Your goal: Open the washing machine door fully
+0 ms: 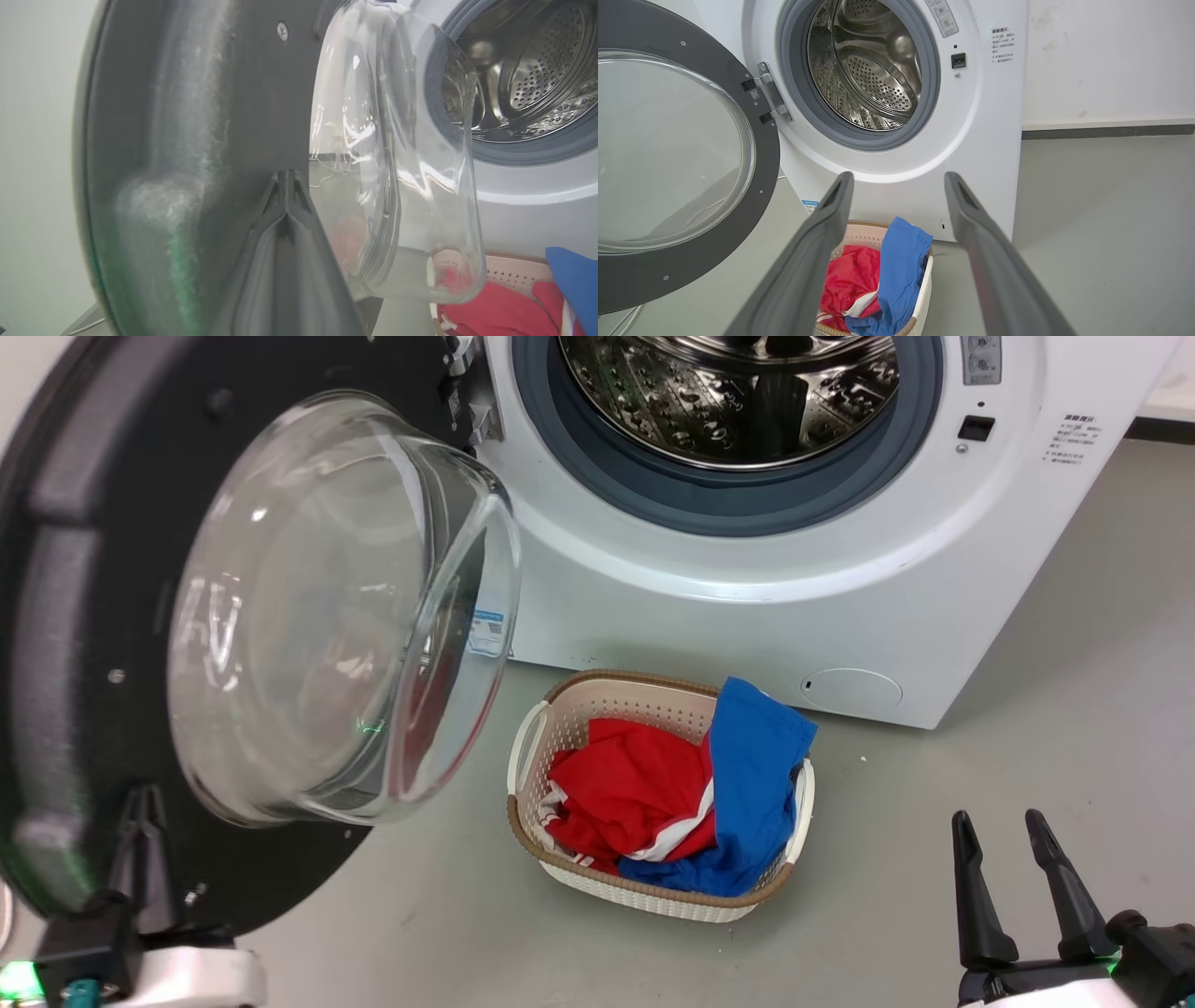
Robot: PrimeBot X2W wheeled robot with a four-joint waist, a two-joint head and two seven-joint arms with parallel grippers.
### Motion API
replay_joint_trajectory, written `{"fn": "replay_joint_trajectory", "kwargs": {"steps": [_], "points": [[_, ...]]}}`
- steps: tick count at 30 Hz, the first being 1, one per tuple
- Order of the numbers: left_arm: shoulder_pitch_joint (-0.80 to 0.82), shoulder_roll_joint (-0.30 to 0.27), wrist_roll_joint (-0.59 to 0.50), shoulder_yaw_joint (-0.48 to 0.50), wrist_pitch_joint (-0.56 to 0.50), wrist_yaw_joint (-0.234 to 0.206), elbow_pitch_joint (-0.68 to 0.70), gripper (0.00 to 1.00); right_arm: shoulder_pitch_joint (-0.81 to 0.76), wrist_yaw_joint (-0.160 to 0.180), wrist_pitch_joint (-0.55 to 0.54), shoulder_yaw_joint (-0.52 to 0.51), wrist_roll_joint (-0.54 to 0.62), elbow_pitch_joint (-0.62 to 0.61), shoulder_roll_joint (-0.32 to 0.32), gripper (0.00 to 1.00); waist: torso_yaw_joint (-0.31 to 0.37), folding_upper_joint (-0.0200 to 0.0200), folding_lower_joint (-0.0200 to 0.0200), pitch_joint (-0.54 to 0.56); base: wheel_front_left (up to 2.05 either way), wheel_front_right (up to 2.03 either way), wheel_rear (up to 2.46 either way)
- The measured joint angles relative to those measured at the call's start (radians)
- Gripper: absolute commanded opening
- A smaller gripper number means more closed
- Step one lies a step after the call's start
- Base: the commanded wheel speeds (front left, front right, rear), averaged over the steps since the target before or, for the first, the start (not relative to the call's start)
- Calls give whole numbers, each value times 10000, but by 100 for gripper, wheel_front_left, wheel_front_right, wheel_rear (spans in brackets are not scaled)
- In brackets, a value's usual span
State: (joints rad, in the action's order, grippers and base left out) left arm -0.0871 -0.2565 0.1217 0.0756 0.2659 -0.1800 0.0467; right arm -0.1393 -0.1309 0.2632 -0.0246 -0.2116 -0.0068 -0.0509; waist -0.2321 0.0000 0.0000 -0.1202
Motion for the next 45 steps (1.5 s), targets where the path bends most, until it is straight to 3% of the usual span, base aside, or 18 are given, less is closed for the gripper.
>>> {"fn": "replay_joint_trajectory", "kwargs": {"steps": [17, 45], "points": [[925, -531, 311, 2100, 2, 481, -1156, 0, 320, 0, 0, -125, 284, -127, 0, 100, 178, 0, 0, -688, 0, 0, 0], [3372, -2119, 491, 3469, 2, 1768, -4823, 0, 595, 0, 0, 13, 545, -4, 0, 100, 520, 0, 0, -1035, 0, 0, 0]]}}
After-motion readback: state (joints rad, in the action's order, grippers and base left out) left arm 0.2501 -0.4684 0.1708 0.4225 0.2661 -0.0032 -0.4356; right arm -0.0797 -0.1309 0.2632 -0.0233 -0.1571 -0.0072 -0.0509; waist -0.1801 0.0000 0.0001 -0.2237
